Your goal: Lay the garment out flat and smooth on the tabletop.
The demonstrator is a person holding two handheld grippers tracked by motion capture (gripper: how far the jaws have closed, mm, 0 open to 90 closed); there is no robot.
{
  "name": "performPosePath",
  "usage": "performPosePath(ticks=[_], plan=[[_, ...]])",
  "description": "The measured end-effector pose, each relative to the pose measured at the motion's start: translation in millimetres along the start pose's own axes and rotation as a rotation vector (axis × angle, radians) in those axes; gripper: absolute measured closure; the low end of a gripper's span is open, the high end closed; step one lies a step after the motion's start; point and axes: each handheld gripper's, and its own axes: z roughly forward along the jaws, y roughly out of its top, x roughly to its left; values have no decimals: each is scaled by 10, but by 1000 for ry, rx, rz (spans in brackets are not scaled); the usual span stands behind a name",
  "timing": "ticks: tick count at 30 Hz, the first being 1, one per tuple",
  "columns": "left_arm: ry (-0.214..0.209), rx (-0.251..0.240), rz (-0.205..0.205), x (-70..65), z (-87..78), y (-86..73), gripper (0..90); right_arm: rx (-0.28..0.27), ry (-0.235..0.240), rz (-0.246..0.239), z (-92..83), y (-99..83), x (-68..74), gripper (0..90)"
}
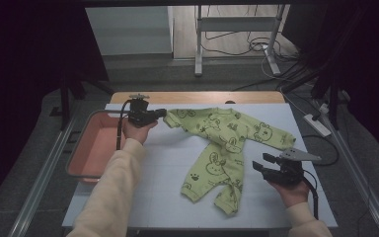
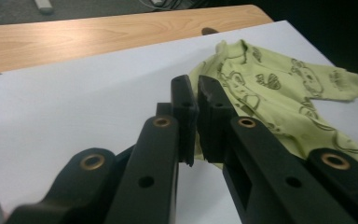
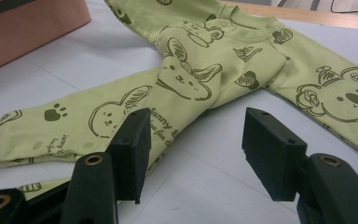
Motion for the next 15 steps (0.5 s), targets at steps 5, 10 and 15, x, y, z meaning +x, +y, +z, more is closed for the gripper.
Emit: performPosePath(ticks=[5,10,15], plan=[[-1,-4,-20,65,33,27,850,-3,-2,1,-4,1,-5,423],[-2,-8,-52,122,57,35,848,2,-5,1,1,-1,-9,421],[24,-1,-76,172,82,49,846,3,-4,-1,6,-2,-6,421]])
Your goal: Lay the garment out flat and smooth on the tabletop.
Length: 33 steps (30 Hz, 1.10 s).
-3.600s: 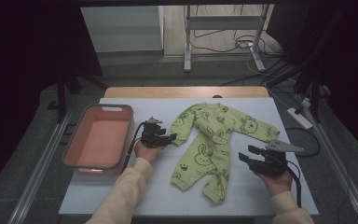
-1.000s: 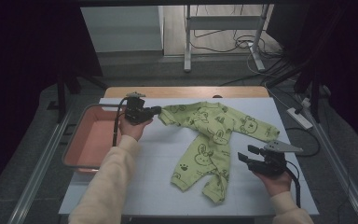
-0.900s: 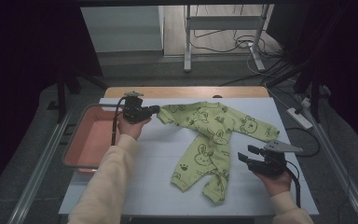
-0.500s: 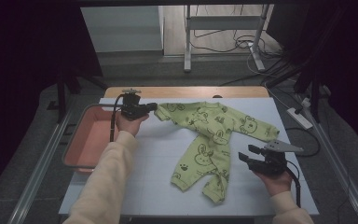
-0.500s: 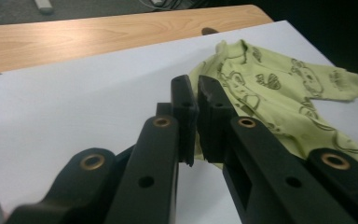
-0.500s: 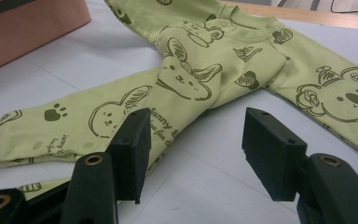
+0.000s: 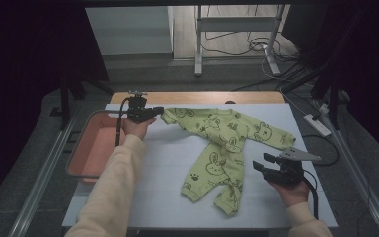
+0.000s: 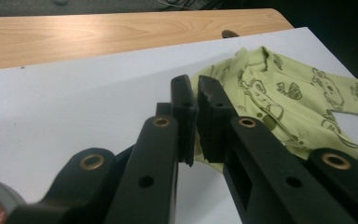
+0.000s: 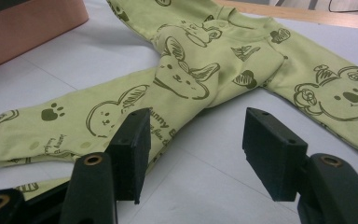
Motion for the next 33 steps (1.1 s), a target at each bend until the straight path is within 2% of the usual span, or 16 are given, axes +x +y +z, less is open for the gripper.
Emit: performPosePath(ticks=[8,9,10,11,12,13,14,18,23,26,33], plan=[[0,-6,-14,39,28,24,843,3,0,-1,4,-2,-2,420],[5,-8,-16,41,26,27,838,3,0,-1,4,-2,-1,421],[30,-13,-24,37,23,31,822,3,0,-2,4,-2,-1,421],[73,-19,-33,26,13,38,768,3,0,-2,4,-2,0,420],[103,-27,-29,14,4,47,650,3,0,-2,4,-2,0,421],[117,-32,-20,1,-8,52,550,3,1,-2,3,-2,0,421],[120,-31,-11,-10,-23,55,520,3,1,-1,2,-2,1,420],[89,-27,14,-70,-66,51,458,2,2,0,-2,-2,1,420],[21,-36,42,-169,-122,7,436,-2,5,0,0,0,11,420],[-22,-54,33,-232,-183,-58,433,-2,7,0,2,1,16,421],[-89,-78,60,-400,-360,-243,434,-4,14,-1,4,5,39,420]])
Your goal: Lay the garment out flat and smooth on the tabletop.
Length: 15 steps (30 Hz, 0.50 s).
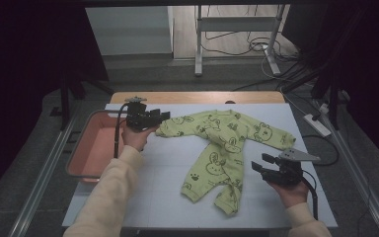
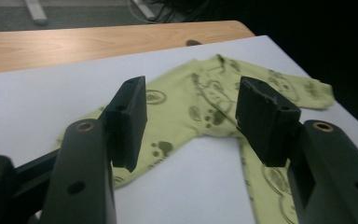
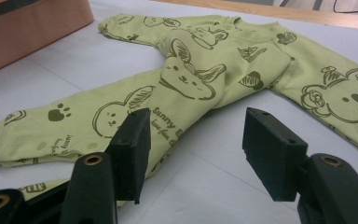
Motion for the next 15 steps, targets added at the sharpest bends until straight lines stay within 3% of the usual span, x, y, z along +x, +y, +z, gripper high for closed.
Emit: performPosePath(ticks=[5,10,15], plan=[[-2,-1,25,-134,-94,-171,433,3,3,-7,12,8,20,420],[-44,-15,34,-231,-172,-308,433,10,7,-13,27,5,37,420],[-72,-12,77,-363,-221,-403,433,10,13,-19,37,13,68,420]])
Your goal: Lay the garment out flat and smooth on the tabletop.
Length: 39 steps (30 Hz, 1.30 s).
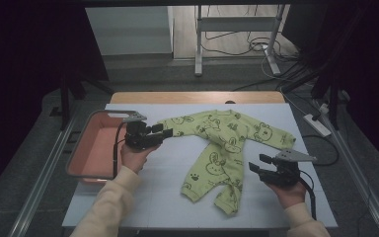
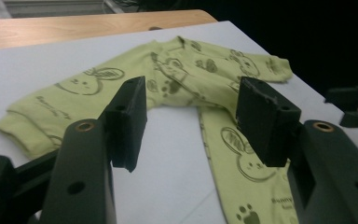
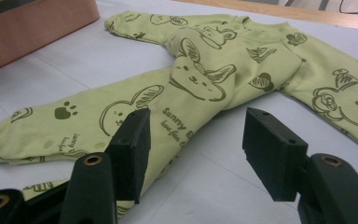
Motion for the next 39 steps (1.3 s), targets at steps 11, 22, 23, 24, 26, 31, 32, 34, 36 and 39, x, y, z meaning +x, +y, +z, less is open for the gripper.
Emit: performPosePath(ticks=[11,22,23,24,26,31,32,34,36,39], plan=[[-28,25,29,-128,-20,-172,425,27,34,-32,78,9,136,414],[-56,38,14,-131,-24,-239,423,138,77,-98,275,-40,398,402],[-61,37,9,-127,-25,-243,422,158,73,-112,304,-53,425,400],[-65,36,6,-126,-26,-246,422,174,67,-124,332,-70,447,400],[-69,36,7,-126,-27,-251,422,209,63,-136,381,-99,471,399],[-71,36,8,-124,-26,-257,421,254,42,-147,452,-127,496,420],[-71,37,9,-124,-25,-258,421,260,38,-147,463,-132,496,449],[-71,39,8,-126,-21,-260,422,278,41,-143,473,-136,497,549],[-75,38,5,-125,-19,-262,421,298,48,-139,477,-131,490,662],[-83,35,-7,-114,-17,-268,422,313,51,-128,466,-114,479,754]])
